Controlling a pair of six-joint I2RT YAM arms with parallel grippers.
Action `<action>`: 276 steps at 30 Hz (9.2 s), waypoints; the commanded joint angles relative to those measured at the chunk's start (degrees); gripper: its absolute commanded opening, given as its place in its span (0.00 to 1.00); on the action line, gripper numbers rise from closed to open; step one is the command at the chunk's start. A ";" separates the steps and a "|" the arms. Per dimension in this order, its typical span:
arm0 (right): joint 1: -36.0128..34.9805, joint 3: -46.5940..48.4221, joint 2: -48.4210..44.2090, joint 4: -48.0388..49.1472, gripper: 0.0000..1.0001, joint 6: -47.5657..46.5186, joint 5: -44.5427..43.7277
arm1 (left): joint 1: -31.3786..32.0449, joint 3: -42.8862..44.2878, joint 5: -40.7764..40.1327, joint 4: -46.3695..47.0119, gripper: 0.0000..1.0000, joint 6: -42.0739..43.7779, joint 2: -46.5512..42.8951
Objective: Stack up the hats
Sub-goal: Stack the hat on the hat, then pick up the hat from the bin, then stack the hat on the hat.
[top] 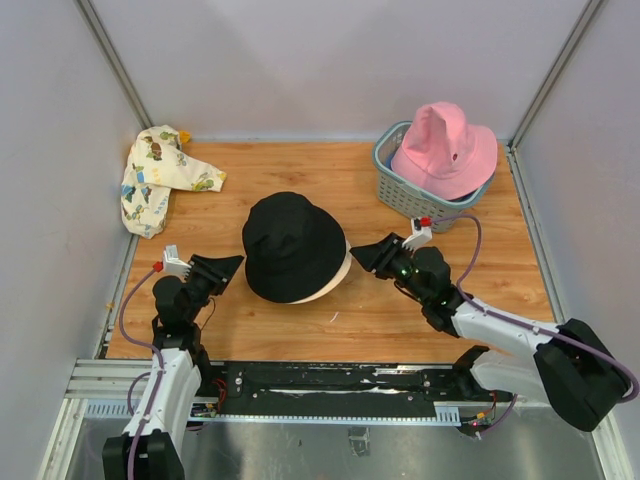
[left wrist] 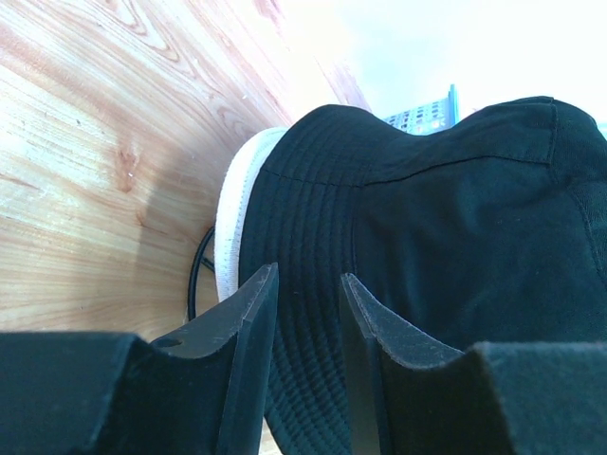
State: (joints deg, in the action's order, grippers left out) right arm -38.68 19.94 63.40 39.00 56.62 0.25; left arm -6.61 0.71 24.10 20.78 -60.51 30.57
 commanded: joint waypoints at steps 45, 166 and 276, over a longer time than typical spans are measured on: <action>-2.35 2.61 15.42 21.32 0.37 7.37 9.58 | 4.02 -3.35 -0.50 13.10 0.33 -0.42 9.32; 24.36 71.28 31.78 -40.90 0.68 -64.55 -27.53 | 7.14 5.32 -6.93 -7.54 0.67 7.27 0.52; -10.14 56.05 18.04 -39.82 0.01 -33.91 -0.17 | 7.14 4.92 8.25 -0.90 0.96 -13.69 -13.51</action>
State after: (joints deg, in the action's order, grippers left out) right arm -49.93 77.30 82.11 -2.22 21.52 -0.75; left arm 0.19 8.73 28.62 12.97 -67.48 18.06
